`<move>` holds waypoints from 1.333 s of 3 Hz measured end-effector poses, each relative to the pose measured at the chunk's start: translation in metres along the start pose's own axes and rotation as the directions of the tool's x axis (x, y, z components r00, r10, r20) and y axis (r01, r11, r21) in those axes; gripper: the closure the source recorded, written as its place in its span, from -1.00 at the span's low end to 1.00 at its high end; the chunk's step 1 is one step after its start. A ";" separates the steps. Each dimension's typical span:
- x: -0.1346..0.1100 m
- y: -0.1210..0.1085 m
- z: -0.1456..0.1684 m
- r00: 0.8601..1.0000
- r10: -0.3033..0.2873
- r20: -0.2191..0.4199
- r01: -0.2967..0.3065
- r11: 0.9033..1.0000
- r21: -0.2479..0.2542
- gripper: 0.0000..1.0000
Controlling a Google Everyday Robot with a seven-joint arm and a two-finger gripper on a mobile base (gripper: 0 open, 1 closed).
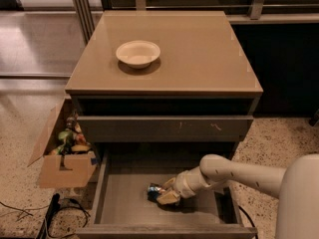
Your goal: Place redbull can into middle drawer
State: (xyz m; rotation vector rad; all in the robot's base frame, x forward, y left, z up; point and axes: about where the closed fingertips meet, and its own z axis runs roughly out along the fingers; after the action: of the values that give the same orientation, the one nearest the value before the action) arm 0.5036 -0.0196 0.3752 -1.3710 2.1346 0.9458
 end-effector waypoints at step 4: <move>0.000 0.000 0.000 1.000 0.000 0.000 0.000 1.000 0.000 -1.00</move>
Offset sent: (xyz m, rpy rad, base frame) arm 0.0000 0.0000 0.0000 0.0000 0.0000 0.0001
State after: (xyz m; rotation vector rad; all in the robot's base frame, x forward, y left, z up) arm 0.5035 -0.0195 0.3751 -1.3712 2.1345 0.9462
